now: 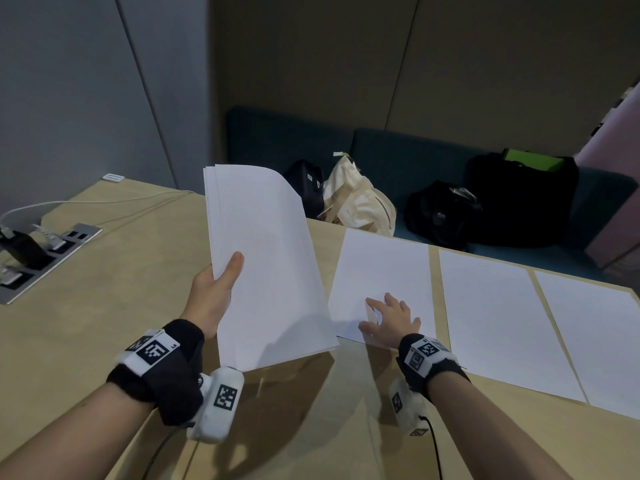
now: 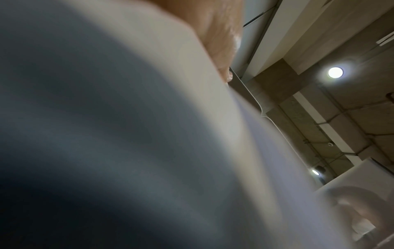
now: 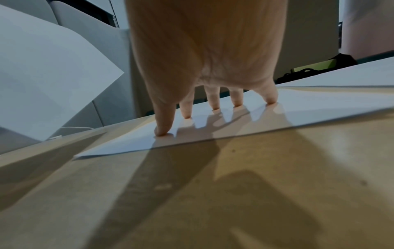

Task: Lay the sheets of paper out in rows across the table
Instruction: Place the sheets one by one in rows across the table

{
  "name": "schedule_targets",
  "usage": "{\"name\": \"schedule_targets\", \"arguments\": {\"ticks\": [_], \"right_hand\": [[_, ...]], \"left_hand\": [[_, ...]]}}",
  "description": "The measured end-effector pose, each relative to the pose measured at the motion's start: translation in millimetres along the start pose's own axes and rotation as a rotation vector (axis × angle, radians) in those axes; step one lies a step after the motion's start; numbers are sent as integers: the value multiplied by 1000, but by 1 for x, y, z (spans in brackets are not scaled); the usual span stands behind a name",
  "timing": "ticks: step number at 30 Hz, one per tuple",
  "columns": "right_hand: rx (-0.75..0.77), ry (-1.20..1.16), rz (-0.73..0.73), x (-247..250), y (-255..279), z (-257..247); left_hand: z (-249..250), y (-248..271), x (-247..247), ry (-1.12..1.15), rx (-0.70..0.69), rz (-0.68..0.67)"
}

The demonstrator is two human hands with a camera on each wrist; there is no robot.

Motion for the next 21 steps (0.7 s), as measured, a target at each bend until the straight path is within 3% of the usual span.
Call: {"name": "schedule_targets", "arguments": {"ticks": [6, 9, 14, 16, 19, 21], "right_hand": [[51, -59, 65, 18, 7, -11], [160, -333, 121, 42, 16, -33], [281, -812, -131, 54, 39, -87], [265, -967, -144, 57, 40, -94], [176, -910, -104, 59, 36, -89], [124, -782, -168, 49, 37, -85]], "left_hand": [[4, 2, -5, 35, -17, -21], [6, 2, -9, 42, -20, -37], [12, 2, -18, 64, -20, -89], [14, 2, -19, 66, -26, -93], [15, 3, -21, 76, -21, -103], [17, 7, -24, 70, -24, -124]]}}
Point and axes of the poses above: each hand's wrist, its own y-axis away from the middle knuckle, its own x-axis out of the back of the hand, z = x × y, the point moved 9 cm from there along -y, towards the middle knuckle, and after that the axes turned 2 degrees about -x, right-handed, at the moved point
